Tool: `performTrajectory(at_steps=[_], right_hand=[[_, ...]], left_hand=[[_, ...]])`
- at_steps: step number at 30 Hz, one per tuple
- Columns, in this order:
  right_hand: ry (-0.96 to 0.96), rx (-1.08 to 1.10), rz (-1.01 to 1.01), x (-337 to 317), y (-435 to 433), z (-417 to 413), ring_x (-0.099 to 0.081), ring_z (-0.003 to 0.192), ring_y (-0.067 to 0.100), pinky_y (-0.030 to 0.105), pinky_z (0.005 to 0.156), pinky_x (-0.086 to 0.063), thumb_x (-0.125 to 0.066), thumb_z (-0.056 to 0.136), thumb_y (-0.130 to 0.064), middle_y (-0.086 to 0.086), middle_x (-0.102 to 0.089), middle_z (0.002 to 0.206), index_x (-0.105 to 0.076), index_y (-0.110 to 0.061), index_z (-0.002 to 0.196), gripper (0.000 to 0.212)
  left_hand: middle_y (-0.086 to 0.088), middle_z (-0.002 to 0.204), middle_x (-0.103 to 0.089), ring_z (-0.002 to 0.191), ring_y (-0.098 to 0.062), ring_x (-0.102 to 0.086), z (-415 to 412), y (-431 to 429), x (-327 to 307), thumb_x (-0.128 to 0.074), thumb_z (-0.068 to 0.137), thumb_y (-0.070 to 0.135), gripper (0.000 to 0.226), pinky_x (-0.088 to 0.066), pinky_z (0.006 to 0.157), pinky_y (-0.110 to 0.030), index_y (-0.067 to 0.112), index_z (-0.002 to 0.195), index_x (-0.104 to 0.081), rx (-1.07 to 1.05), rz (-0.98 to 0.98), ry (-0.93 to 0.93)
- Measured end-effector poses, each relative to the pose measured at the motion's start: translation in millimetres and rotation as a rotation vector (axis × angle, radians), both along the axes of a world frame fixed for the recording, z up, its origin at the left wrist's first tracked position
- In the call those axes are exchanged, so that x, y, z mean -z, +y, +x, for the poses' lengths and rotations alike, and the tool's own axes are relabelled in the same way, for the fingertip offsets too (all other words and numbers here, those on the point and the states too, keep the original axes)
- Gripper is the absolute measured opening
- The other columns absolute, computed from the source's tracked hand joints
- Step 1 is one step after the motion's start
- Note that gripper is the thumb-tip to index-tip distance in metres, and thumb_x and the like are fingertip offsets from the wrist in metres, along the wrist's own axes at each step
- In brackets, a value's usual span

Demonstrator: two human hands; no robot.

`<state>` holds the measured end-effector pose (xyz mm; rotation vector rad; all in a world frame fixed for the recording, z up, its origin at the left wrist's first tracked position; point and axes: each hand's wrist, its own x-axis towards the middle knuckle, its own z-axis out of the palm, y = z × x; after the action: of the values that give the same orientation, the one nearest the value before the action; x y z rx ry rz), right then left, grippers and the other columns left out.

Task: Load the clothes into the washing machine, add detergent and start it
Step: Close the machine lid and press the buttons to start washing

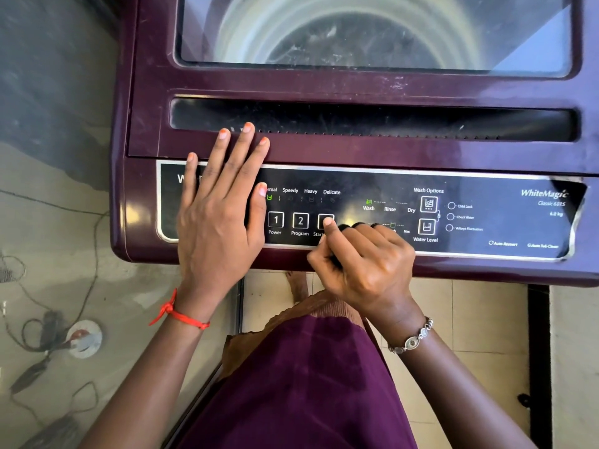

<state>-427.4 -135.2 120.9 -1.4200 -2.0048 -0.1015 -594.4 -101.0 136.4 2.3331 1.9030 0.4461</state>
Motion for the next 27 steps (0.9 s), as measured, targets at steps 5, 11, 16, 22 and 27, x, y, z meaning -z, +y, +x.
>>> performTrajectory(at_steps=[5, 11, 16, 22, 27], right_hand=[[-0.023, 0.037, -0.005, -1.0, 1.5, -1.5, -0.033, 0.035, 0.021, 0.026, 0.038, -0.030, -0.058, 0.075, -0.010, 0.001, -0.037, 0.039, -0.060, -0.008, 0.053, 0.022], [-0.001, 0.009, -0.042, -0.8, 1.0, 0.4, -0.040, 0.036, 0.022, 0.027, 0.039, -0.032, -0.057, 0.075, -0.011, 0.002, -0.042, 0.040, -0.065, -0.006, 0.059, 0.018], [0.073, -0.042, -0.044, 0.7, -2.9, 3.4, -0.044, 0.036, 0.023, 0.029, 0.038, -0.035, -0.057, 0.078, -0.008, 0.004, -0.047, 0.041, -0.067, 0.000, 0.063, 0.020], [0.184, -0.073, -0.040, 0.4, -4.8, 5.4, -0.045, 0.036, 0.025, 0.029, 0.038, -0.035, -0.049, 0.085, -0.007, 0.007, -0.049, 0.042, -0.067, 0.004, 0.063, 0.030], [0.159, -0.068, -0.030, 1.7, -4.4, 4.1, -0.045, 0.036, 0.024, 0.029, 0.037, -0.034, -0.051, 0.084, -0.007, 0.006, -0.049, 0.042, -0.066, 0.004, 0.063, 0.028]], left_hand=[[0.002, 0.151, -0.031, 0.143, -0.016, -0.021, 0.0, 0.3, -0.6, -0.031, 0.099, 0.024, 0.043, -0.011, 0.118, -0.041, 0.019, 0.142, -0.036, 0.000, 0.000, 0.000], [0.002, 0.151, -0.031, 0.143, -0.016, -0.021, -0.5, 0.5, -0.3, -0.031, 0.100, 0.024, 0.043, -0.011, 0.118, -0.041, 0.019, 0.142, -0.035, 0.004, -0.004, -0.002], [0.003, 0.151, -0.030, 0.143, -0.016, -0.021, -0.3, 0.3, -0.7, -0.031, 0.100, 0.023, 0.043, -0.011, 0.118, -0.042, 0.019, 0.143, -0.034, 0.007, -0.006, -0.013], [0.004, 0.152, -0.029, 0.144, -0.015, -0.019, -1.1, -0.5, -0.7, -0.029, 0.098, 0.015, 0.046, -0.010, 0.118, -0.042, 0.020, 0.144, -0.033, 0.015, -0.020, -0.034], [0.004, 0.152, -0.029, 0.143, -0.015, -0.019, -1.6, 0.6, -0.1, -0.030, 0.098, 0.014, 0.046, -0.010, 0.118, -0.042, 0.019, 0.144, -0.033, 0.014, -0.015, -0.031]])
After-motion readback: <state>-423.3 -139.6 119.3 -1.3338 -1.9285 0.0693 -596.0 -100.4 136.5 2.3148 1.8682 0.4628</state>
